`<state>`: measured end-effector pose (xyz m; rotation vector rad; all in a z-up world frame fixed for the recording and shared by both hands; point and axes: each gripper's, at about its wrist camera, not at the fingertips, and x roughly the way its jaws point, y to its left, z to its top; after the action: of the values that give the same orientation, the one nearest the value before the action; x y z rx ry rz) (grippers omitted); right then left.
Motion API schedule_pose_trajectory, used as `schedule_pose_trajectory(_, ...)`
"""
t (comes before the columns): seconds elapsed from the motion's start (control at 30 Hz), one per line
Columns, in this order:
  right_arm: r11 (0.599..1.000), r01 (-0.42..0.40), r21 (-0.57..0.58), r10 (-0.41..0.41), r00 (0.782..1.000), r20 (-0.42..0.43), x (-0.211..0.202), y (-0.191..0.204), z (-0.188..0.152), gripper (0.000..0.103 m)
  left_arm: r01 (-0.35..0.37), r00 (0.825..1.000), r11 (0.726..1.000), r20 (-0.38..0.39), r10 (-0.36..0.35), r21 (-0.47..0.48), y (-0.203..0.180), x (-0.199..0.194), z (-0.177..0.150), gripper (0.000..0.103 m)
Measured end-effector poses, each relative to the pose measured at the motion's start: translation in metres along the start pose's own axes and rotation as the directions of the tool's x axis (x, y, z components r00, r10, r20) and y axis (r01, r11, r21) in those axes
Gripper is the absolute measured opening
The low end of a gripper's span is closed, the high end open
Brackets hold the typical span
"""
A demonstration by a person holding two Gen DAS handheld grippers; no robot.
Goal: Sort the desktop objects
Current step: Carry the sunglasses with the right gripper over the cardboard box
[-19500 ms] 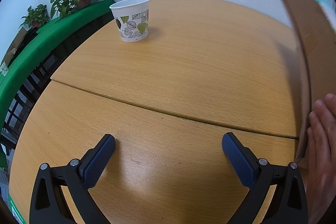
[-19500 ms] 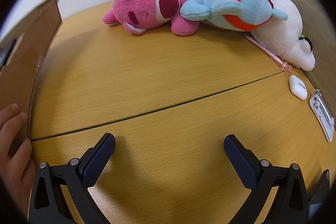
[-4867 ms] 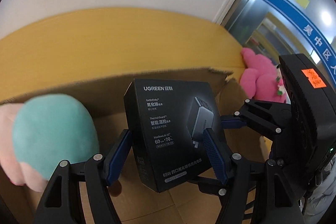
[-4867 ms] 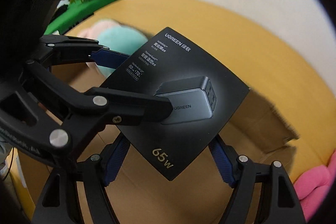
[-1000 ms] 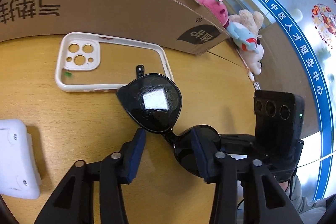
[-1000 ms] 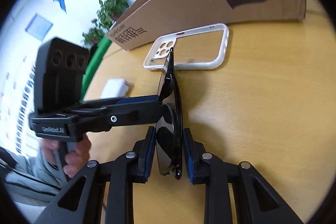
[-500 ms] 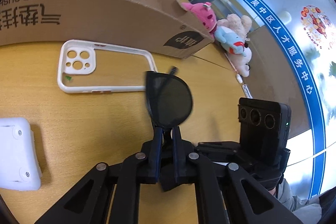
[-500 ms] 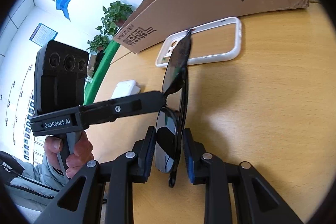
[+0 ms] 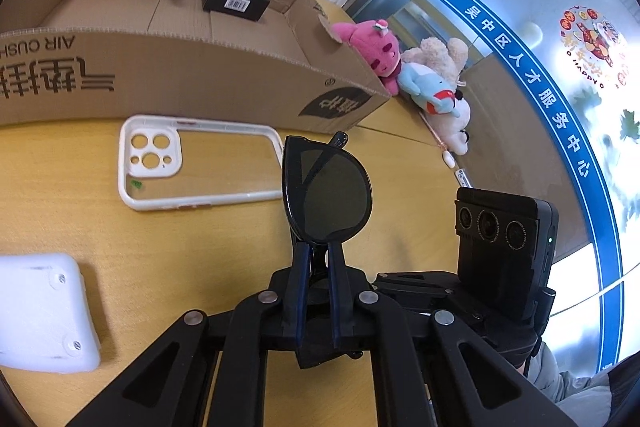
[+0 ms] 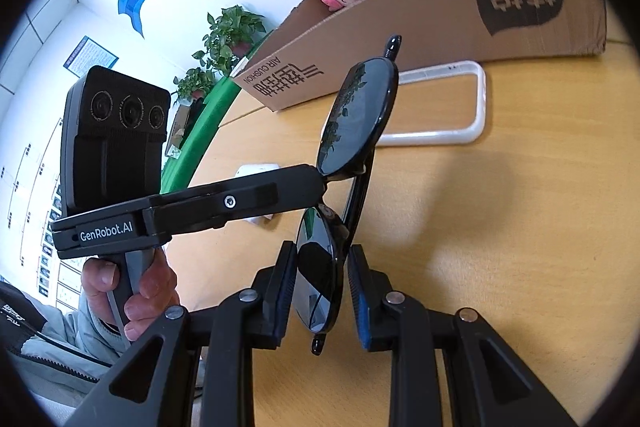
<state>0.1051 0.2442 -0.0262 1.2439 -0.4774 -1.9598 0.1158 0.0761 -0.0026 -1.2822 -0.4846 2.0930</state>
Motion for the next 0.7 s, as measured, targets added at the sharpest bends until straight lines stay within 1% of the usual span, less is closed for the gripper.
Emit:
schedule_pose_trajectory(0.2, 0.999, 0.012, -0.043, -0.012, 1.000, 0.014, -0.004, 0.011, 0.014, 0.025, -0.007, 0.999, 1.000, 0.033, 0.006, 0.029, -0.003, -0.015, 0.013, 0.006)
schedule_pose_trajectory(0.3, 0.997, 0.020, -0.075, -0.018, 1.000, 0.021, 0.000, 0.022, 0.027, 0.025, -0.020, 0.998, 0.998, 0.053, 0.017, 0.064, -0.007, -0.026, 0.024, 0.006)
schedule_pose_trajectory(0.4, 0.993, 0.028, -0.113, -0.025, 0.999, 0.030, 0.010, 0.038, 0.049, 0.025, -0.030, 0.997, 0.995, 0.076, 0.023, 0.092, -0.009, -0.037, 0.037, 0.006)
schedule_pose_trajectory(0.5, 0.987, 0.025, -0.157, -0.018, 0.999, 0.046, 0.007, 0.047, 0.067, 0.025, -0.047, 0.994, 0.991, 0.109, 0.033, 0.128, -0.013, -0.051, 0.054, 0.006)
schedule_pose_trajectory(0.53, 0.985, 0.026, -0.168, -0.017, 0.999, 0.051, 0.012, 0.053, 0.077, 0.025, -0.056, 0.992, 0.989, 0.120, 0.039, 0.140, -0.015, -0.055, 0.059, 0.006)
schedule_pose_trajectory(0.7, 0.967, 0.051, -0.251, -0.033, 0.997, 0.076, 0.009, 0.071, 0.116, 0.025, -0.095, 0.981, 0.977, 0.185, 0.059, 0.190, -0.022, -0.075, 0.089, 0.006)
